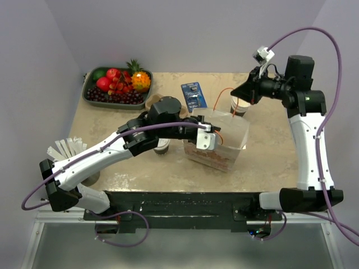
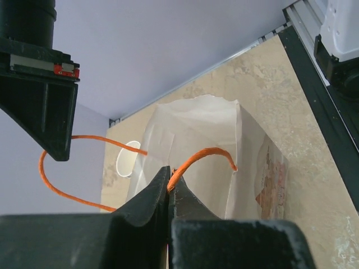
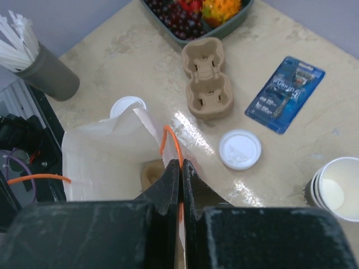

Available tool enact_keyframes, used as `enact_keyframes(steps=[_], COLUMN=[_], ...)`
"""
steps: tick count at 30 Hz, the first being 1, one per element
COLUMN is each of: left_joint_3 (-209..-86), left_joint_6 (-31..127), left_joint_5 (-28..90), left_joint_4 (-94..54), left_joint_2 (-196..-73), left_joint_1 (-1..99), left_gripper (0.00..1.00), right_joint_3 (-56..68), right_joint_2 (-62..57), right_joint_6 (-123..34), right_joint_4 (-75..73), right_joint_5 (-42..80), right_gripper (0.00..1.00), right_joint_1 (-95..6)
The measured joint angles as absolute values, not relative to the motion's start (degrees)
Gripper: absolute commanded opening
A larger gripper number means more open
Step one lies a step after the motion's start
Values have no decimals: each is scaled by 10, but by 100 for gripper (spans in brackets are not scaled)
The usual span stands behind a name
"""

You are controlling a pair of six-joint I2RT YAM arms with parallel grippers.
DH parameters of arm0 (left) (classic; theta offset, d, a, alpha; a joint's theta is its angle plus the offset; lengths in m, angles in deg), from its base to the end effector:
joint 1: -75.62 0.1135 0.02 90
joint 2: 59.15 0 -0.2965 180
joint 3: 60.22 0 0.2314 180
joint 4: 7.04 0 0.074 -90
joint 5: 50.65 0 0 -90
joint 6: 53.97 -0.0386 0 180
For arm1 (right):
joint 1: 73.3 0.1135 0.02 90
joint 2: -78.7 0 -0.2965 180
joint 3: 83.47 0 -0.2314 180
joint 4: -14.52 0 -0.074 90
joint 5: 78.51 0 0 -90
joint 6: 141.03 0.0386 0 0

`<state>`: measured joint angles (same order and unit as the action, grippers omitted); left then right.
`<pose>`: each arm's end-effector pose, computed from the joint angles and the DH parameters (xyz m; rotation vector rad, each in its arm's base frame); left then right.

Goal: Pack the takeout coffee

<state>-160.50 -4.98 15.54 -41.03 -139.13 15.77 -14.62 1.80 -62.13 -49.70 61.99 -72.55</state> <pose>0.1330 -0.2600 0.4599 1.5829 0.9200 -0.6079 0.2290 0.0328 0.4833 -0.7138 1.8436 0.7965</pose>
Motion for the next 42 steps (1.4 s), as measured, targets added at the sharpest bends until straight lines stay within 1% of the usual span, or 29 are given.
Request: enact_keyframes(steps=[6,11,15,21,22,23,24,25,26,27,28,29,30,32,33,35,42], left_joint_3=[-1655,-1708,-1744,-1761,-1761,-1761,-1760,-1756,-1743,-1721,-1693,-1665,-1624,-1561,-1541,-1521,-1527], left_joint_6=[-57,-67,-71,-75,-76,-76,-76,-80,-82,-79,-76,-73,-68,-62,-56,-45,-21], left_joint_5=[161,171,172,173,173,173,173,174,178,184,189,194,197,198,198,201,204], left_joint_4=[-417,-426,-427,-428,-429,-430,-431,-429,-422,-416,-409,-401,-388,-390,-393,-400,-382], left_joint_2=[-1391,-1393,-1397,-1400,-1400,-1400,-1400,-1399,-1395,-1387,-1376,-1368,-1356,-1342,-1343,-1346,-1331], left_joint_1=[159,159,159,159,159,159,159,159,159,159,159,161,163,169,172,177,197], left_gripper=[0,0,0,0,19,42,70,76,83,90,90,92,92,94,99,99,98], right_joint_3=[-276,-354,-389,-392,-392,-391,-388,-381,-370,-352,-326,-305,-280,-243,-233,-226,-225], right_joint_2=[7,-9,-27,-38,-38,-37,-36,-33,-28,-21,-10,-3,5,11,10,5,8], right_joint_6=[-609,-585,-562,-540,-539,-538,-536,-536,-537,-538,-545,-550,-555,-565,-569,-579,-634], right_joint_4=[-490,-467,-450,-443,-443,-442,-442,-441,-442,-440,-439,-441,-444,-462,-470,-485,-512], right_joint_5=[621,623,622,622,622,622,622,619,617,615,606,600,589,580,574,565,529], right_gripper=[0,0,0,0,16,28,41,62,72,76,88,96,99,99,99,99,98], right_joint_1=[-725,-725,-725,-725,-725,-725,-725,-725,-725,-725,-725,-725,-725,-725,-725,-725,-725])
